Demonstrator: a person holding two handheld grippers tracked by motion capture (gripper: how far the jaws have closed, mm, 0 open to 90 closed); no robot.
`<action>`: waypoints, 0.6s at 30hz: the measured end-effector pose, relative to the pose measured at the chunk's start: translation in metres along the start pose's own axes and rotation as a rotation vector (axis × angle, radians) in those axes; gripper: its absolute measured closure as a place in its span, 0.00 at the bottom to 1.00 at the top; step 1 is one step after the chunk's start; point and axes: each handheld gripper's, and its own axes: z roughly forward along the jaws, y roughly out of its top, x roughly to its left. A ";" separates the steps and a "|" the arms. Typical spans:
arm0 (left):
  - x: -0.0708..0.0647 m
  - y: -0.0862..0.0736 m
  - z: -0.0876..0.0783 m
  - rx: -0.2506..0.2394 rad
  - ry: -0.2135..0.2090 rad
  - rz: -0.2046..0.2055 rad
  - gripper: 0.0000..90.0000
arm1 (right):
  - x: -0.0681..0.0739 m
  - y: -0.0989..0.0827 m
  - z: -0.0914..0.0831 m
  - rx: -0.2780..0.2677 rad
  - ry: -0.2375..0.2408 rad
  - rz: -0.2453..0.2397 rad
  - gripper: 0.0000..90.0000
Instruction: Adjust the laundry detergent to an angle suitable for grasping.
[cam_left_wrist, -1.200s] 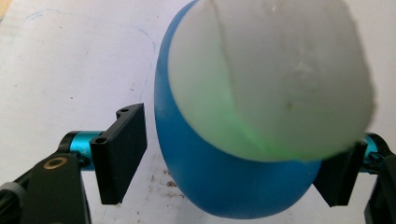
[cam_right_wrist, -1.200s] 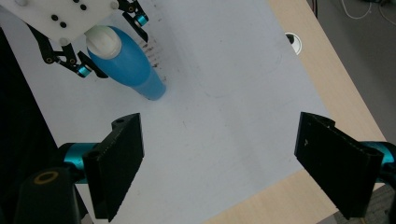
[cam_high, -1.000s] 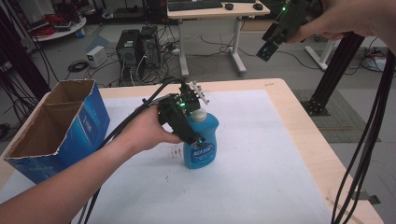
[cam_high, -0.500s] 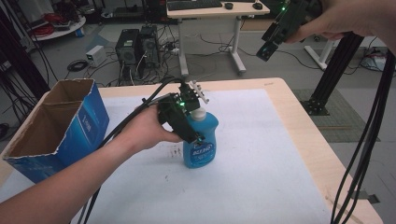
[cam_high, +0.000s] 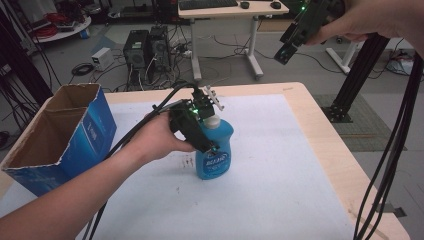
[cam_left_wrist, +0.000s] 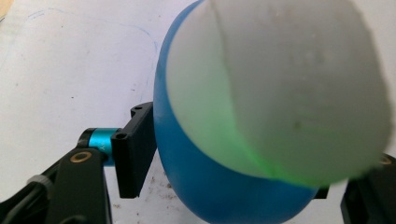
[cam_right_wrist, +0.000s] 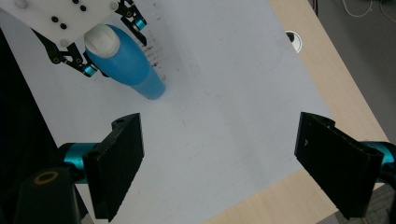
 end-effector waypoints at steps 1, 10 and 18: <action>0.000 0.000 0.000 -0.001 0.002 -0.002 0.37 | -0.001 0.000 0.000 -0.001 0.003 -0.003 0.17; -0.001 0.000 0.002 0.002 -0.002 0.001 0.40 | 0.000 0.000 0.000 0.000 0.003 0.000 0.17; -0.002 0.001 0.003 0.001 -0.012 0.002 0.45 | 0.000 -0.002 -0.001 0.002 0.003 0.000 0.17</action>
